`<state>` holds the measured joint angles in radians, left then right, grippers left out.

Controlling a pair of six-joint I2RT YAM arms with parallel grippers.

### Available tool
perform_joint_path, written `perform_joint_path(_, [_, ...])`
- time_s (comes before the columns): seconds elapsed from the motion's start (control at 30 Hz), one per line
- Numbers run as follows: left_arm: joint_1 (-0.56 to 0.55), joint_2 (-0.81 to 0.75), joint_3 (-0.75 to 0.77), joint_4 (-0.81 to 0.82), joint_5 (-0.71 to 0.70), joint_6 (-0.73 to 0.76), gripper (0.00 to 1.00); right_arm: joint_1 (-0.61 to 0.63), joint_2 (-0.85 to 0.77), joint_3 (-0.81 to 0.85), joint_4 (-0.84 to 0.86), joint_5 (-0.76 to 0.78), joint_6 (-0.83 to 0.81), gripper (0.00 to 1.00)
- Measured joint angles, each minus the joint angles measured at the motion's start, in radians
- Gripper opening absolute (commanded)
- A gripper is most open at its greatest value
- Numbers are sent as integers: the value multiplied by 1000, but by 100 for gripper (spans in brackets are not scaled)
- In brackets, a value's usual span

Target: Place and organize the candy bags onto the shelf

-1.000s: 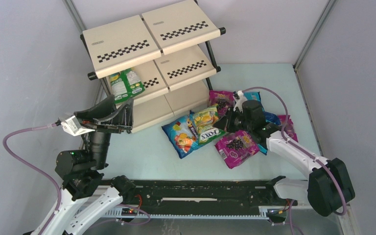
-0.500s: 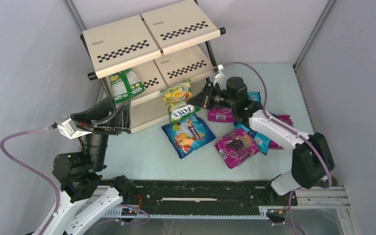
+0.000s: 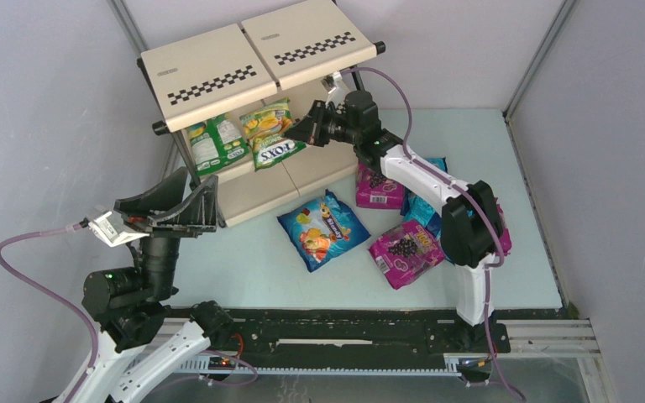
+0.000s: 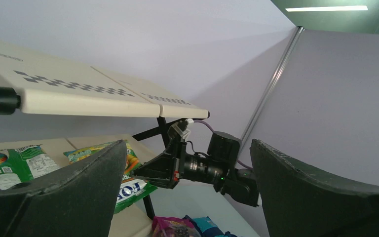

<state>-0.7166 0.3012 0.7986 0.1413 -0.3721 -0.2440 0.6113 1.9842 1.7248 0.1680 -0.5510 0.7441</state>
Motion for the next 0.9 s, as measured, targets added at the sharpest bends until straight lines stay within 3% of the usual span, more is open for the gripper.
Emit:
perform_joint_path(0.07, [-6, -3, 0, 1, -3, 2, 100, 0, 39, 45, -18, 11, -4, 9])
perform_joint_path(0.13, [-13, -5, 0, 3, -10, 2, 100, 0, 70, 82, -34, 27, -8, 17])
perform_joint_path(0.3, [-30, -12, -6, 7, -19, 13, 100, 0, 92, 120, -86, 104, -26, 55])
perform_joint_path(0.4, [-35, -16, -16, 7, -22, 18, 100, 5, 69, 88, -109, 185, -29, 68])
perform_joint_path(0.67, [-37, -16, -19, 7, -26, 19, 100, 7, -158, -119, -178, 350, 8, 76])
perform_joint_path(0.9, [-39, -16, -19, 7, -26, 20, 100, 39, -273, -336, -26, 375, 137, 75])
